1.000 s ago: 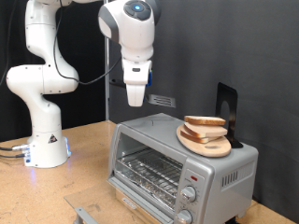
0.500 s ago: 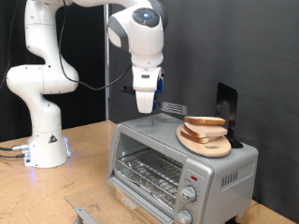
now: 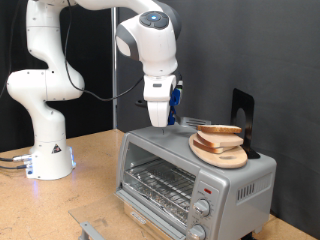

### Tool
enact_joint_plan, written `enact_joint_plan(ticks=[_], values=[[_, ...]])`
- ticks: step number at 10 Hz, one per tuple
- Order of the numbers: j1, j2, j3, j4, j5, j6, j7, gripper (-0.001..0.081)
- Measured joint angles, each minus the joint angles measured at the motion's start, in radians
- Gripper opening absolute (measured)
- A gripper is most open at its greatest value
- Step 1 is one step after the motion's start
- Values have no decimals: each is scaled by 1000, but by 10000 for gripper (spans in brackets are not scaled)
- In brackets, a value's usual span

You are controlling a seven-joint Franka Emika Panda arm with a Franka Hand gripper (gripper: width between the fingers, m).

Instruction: Make a piece of toast with the oven

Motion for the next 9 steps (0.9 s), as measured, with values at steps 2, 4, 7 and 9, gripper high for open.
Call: enact_joint_plan(ticks=[2, 4, 7, 9], values=[[-6, 15, -3, 11, -7, 3, 2, 393], [-10, 16, -3, 13, -38, 61, 1, 393], [-7, -23, 7, -8, -120, 150, -65, 393], [-7, -46, 9, -24, -156, 175, -83, 393]])
